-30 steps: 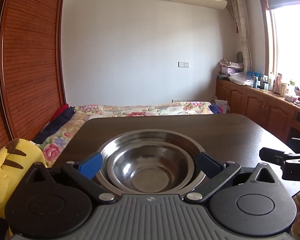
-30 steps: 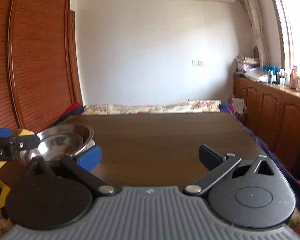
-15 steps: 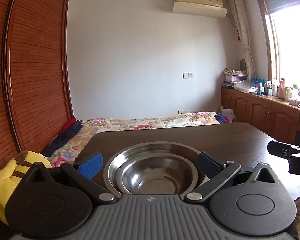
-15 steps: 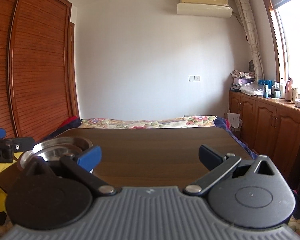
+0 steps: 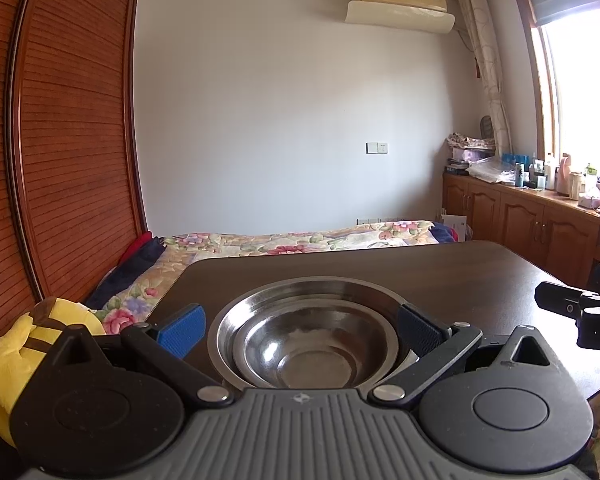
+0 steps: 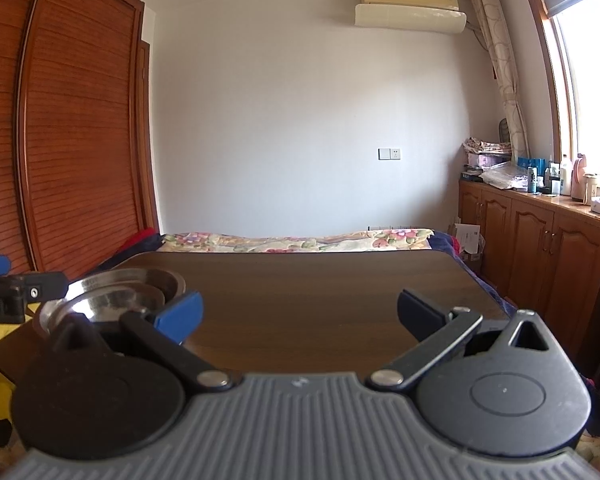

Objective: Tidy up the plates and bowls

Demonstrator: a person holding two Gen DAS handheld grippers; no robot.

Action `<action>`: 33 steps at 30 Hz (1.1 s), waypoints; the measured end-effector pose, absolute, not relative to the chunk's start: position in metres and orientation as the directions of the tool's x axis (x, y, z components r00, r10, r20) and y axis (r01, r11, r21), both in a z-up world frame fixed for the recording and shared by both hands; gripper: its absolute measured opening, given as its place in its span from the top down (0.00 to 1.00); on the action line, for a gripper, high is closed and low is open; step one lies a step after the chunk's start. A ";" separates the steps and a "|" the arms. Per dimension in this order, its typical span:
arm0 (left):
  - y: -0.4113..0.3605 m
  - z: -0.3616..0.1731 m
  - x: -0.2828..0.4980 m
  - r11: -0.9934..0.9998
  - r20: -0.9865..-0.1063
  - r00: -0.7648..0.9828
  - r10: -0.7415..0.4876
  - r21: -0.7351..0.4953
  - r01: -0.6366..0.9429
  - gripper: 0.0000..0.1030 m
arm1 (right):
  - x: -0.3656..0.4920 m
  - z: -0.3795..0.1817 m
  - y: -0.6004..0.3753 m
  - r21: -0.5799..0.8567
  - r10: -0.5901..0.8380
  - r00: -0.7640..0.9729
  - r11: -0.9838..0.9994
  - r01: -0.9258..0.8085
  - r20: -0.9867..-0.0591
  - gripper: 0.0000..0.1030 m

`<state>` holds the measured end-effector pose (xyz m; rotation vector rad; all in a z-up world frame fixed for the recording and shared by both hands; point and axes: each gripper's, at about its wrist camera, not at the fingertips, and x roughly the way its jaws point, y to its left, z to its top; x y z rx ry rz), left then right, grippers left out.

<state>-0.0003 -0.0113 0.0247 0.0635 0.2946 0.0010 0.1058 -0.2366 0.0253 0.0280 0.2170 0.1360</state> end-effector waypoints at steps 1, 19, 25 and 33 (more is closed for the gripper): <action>-0.011 0.025 0.000 0.998 -0.290 0.957 0.011 0.062 0.007 0.00 | 0.106 0.025 -0.236 0.041 0.137 0.967 0.990 -0.131 -0.213 0.00; -0.010 0.022 0.001 0.998 -0.299 0.954 0.012 0.065 0.008 0.00 | 0.108 0.024 -0.234 0.036 0.136 0.965 0.991 -0.131 -0.226 0.00; -0.010 0.022 0.001 0.998 -0.301 0.954 0.013 0.066 0.008 0.00 | 0.109 0.024 -0.234 0.038 0.138 0.964 0.990 -0.133 -0.228 0.00; -0.010 0.021 0.001 0.998 -0.303 0.953 0.012 0.065 0.008 0.00 | 0.108 0.023 -0.234 0.038 0.137 0.964 0.991 -0.132 -0.226 0.00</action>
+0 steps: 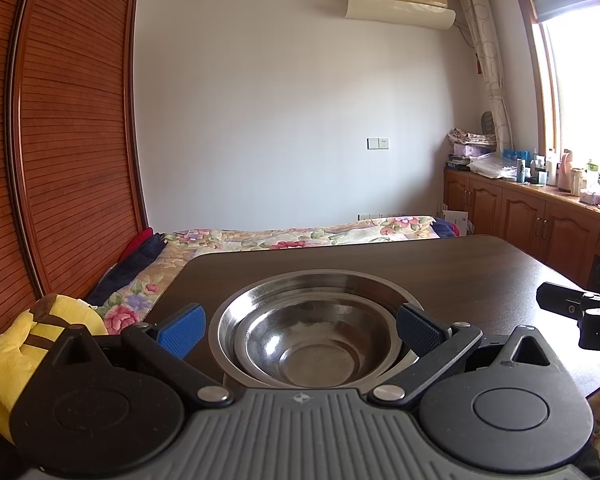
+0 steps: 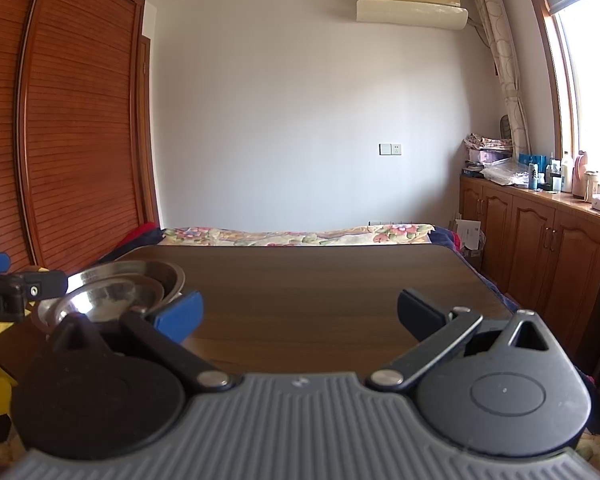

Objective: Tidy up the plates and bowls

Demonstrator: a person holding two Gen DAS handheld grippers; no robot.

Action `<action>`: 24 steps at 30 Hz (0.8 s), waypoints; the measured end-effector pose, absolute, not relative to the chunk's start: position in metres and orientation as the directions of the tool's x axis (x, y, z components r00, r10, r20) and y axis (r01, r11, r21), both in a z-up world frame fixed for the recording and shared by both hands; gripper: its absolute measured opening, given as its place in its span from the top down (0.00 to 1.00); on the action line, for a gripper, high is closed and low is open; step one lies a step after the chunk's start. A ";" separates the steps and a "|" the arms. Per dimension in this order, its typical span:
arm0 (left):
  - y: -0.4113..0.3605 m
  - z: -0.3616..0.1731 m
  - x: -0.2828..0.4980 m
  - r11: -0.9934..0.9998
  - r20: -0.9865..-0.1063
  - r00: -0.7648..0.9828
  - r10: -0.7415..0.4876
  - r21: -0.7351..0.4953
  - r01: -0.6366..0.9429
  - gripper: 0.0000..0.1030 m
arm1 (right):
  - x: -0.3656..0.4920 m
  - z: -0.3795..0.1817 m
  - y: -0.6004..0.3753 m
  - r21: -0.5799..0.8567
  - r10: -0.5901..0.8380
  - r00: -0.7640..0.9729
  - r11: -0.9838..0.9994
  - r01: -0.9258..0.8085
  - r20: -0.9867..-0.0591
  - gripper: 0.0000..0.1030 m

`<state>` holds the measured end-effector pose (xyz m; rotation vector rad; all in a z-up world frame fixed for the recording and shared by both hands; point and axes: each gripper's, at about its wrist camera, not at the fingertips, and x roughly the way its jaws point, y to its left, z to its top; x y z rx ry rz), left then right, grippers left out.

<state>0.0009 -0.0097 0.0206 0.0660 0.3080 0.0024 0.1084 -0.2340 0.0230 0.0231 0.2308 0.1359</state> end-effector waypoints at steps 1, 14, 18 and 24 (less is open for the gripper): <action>-0.010 0.021 0.001 0.998 -0.303 0.953 0.013 0.066 0.008 0.00 | 0.108 0.023 -0.234 0.038 0.136 0.965 0.991 -0.131 -0.226 0.00; -0.009 0.019 0.001 0.998 -0.305 0.952 0.011 0.065 0.010 0.00 | 0.109 0.022 -0.232 0.039 0.137 0.964 0.991 -0.131 -0.228 0.00; -0.009 0.019 0.001 0.998 -0.306 0.952 0.011 0.066 0.010 0.00 | 0.110 0.021 -0.232 0.041 0.135 0.964 0.991 -0.129 -0.229 0.00; -0.009 0.019 0.001 0.998 -0.306 0.952 0.011 0.066 0.010 0.00 | 0.110 0.021 -0.232 0.040 0.136 0.964 0.991 -0.130 -0.229 0.00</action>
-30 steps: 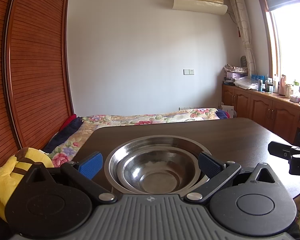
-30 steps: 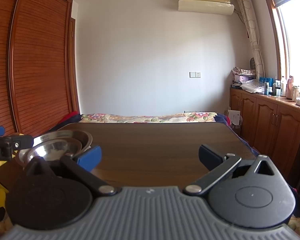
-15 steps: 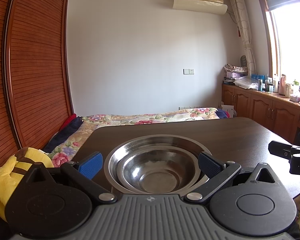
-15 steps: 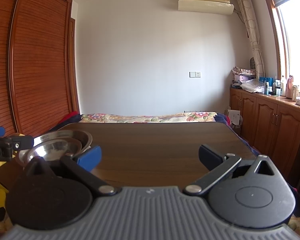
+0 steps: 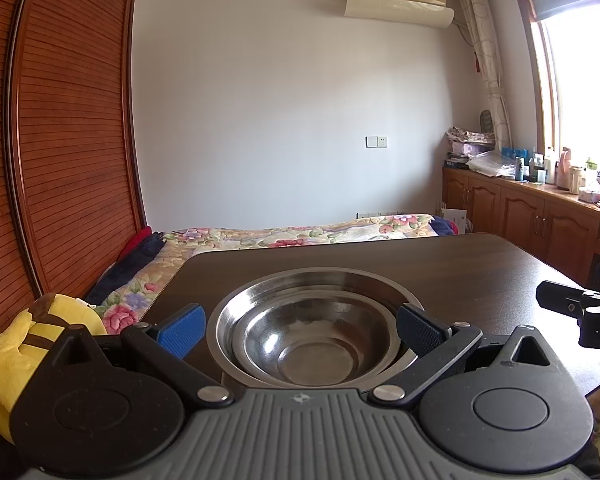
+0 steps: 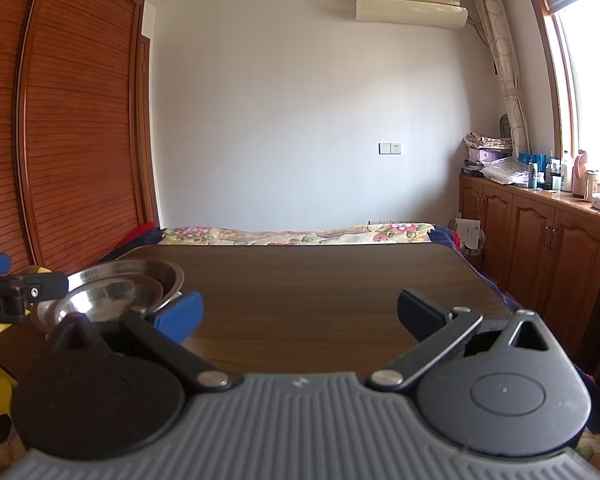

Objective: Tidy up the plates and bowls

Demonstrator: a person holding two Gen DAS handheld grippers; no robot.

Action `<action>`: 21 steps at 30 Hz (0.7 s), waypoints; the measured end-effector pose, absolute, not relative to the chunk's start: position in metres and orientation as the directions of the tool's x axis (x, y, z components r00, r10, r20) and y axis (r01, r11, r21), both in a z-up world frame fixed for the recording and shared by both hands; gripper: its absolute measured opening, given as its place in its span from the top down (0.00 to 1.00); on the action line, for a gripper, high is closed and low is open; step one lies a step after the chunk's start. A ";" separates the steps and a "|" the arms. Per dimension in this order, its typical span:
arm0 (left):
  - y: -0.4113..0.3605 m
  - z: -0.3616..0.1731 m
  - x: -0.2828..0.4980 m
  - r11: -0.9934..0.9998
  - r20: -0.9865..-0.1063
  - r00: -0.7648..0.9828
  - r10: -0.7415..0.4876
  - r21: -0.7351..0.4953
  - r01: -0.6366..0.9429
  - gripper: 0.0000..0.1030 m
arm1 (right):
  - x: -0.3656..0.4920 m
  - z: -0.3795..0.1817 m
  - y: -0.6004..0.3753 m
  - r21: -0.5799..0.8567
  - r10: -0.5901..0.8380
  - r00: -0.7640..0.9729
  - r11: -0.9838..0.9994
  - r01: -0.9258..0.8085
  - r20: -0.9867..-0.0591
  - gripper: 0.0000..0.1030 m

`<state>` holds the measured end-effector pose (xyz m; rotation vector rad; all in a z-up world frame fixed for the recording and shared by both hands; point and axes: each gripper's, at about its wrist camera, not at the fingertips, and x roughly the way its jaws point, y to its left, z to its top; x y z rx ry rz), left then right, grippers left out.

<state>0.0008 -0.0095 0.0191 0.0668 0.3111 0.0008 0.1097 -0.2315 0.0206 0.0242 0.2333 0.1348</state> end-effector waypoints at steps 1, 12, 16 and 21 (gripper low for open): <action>-0.009 0.018 0.001 0.998 -0.306 0.952 0.011 0.066 0.009 0.00 | 0.110 0.021 -0.231 0.040 0.136 0.964 0.991 -0.130 -0.229 0.00; -0.009 0.018 0.001 0.998 -0.306 0.952 0.011 0.067 0.010 0.00 | 0.110 0.021 -0.231 0.038 0.135 0.964 0.991 -0.130 -0.229 0.00; -0.009 0.018 0.001 0.998 -0.306 0.952 0.011 0.067 0.010 0.00 | 0.110 0.021 -0.232 0.040 0.136 0.964 0.991 -0.130 -0.229 0.00; -0.009 0.017 0.000 0.998 -0.309 0.951 0.012 0.068 0.010 0.00 | 0.110 0.019 -0.231 0.039 0.135 0.964 0.991 -0.129 -0.228 0.00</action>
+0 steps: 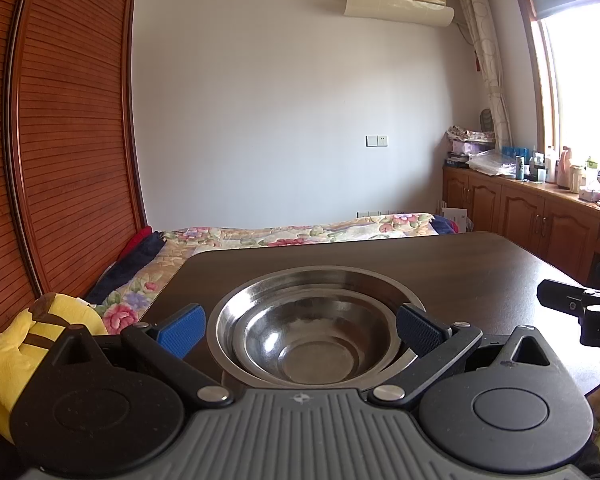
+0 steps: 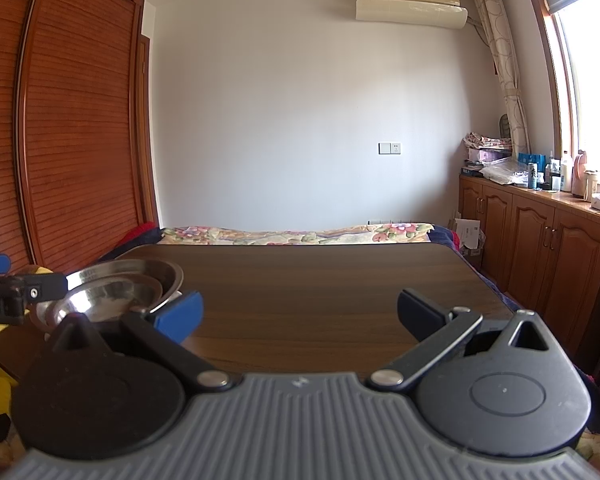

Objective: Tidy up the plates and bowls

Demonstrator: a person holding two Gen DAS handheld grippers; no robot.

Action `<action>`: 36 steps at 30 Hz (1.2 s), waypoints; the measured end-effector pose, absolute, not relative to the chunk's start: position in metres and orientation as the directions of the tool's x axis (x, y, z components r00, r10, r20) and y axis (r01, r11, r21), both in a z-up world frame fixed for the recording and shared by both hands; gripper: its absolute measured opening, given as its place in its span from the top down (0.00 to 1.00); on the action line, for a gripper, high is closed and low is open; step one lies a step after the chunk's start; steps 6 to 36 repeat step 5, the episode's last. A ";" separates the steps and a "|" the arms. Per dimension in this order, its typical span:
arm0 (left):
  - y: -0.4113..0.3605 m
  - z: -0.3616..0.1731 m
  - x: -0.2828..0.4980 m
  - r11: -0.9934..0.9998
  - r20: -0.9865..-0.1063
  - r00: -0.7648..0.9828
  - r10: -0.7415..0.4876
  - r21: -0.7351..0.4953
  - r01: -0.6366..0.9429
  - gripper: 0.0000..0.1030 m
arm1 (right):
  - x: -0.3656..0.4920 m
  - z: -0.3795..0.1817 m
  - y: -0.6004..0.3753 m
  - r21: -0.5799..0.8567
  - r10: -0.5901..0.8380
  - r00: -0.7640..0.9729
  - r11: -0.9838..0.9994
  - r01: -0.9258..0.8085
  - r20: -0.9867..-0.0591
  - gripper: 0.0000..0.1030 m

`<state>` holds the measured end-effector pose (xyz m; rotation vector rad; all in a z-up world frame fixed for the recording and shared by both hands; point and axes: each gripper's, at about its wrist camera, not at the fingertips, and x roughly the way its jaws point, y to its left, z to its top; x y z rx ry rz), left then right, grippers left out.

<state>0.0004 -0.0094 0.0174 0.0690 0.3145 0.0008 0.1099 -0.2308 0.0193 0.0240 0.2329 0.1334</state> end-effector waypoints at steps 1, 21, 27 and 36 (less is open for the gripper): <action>-0.010 0.017 0.000 0.998 -0.308 0.951 0.012 0.068 0.010 0.00 | 0.110 0.019 -0.231 0.040 0.135 0.964 0.991 -0.130 -0.229 0.00; -0.010 0.017 0.000 0.998 -0.310 0.951 0.012 0.069 0.010 0.00 | 0.110 0.018 -0.231 0.043 0.137 0.963 0.990 -0.131 -0.233 0.00; -0.010 0.017 0.000 0.998 -0.310 0.951 0.012 0.069 0.010 0.00 | 0.110 0.018 -0.231 0.043 0.137 0.963 0.990 -0.131 -0.233 0.00; -0.010 0.017 0.000 0.998 -0.310 0.951 0.012 0.069 0.010 0.00 | 0.110 0.018 -0.231 0.043 0.137 0.963 0.990 -0.131 -0.233 0.00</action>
